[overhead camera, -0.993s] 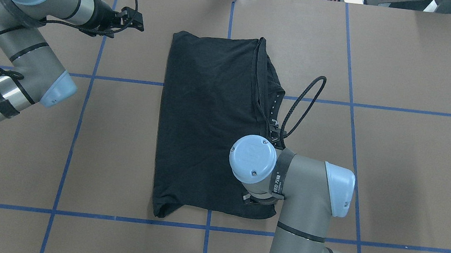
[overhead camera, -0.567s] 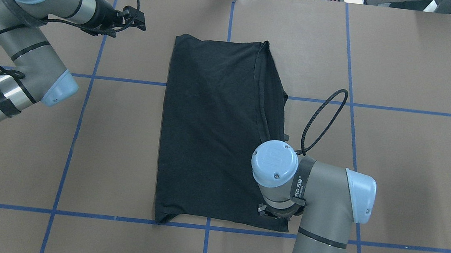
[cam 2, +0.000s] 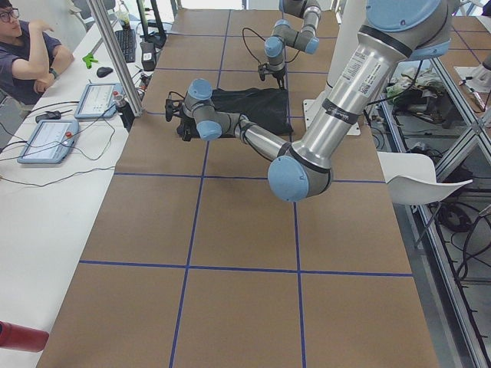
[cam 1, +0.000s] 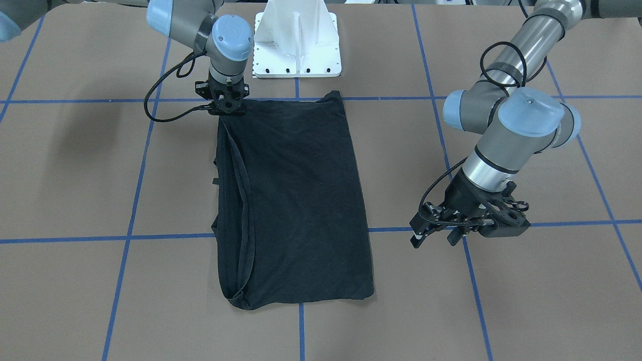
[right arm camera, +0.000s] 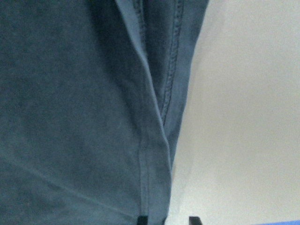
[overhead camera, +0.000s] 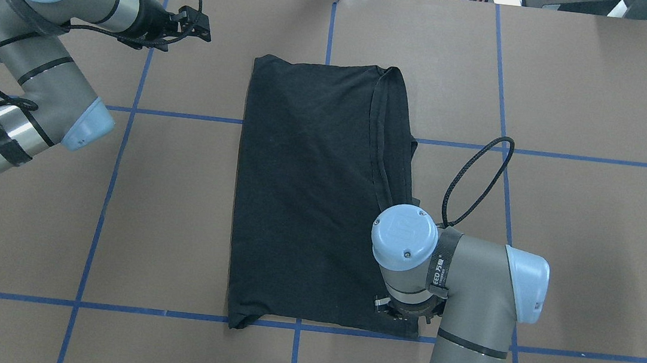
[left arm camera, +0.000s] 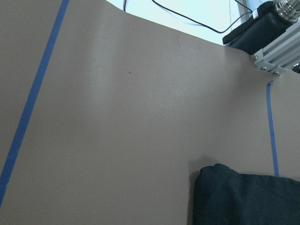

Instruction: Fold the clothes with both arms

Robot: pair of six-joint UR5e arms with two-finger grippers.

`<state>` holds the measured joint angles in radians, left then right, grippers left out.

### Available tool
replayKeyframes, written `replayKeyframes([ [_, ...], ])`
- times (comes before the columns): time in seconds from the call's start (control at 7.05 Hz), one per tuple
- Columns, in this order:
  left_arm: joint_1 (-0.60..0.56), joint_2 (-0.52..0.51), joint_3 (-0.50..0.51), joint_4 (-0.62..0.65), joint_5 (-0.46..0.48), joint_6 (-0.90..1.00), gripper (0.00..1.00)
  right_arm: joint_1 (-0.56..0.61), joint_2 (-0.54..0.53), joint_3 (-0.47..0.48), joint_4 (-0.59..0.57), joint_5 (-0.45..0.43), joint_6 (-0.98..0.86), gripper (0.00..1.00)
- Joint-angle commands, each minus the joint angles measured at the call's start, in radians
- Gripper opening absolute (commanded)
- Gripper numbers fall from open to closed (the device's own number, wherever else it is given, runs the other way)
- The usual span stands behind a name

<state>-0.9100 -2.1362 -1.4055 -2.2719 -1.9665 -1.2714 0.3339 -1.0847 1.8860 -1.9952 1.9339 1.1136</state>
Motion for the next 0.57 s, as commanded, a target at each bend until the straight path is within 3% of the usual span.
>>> replayKeyframes([
  [0.0, -0.003, -0.002, 0.0, 0.002, 0.0, 0.001, 1.0, 0.063, 0.032, -0.001, 0.009, -0.009, -0.015, 1.0],
  [0.43, -0.004, -0.005, 0.0, 0.002, -0.002, 0.001, 1.0, 0.118, 0.101, -0.054, 0.032, -0.118, -0.148, 1.0],
])
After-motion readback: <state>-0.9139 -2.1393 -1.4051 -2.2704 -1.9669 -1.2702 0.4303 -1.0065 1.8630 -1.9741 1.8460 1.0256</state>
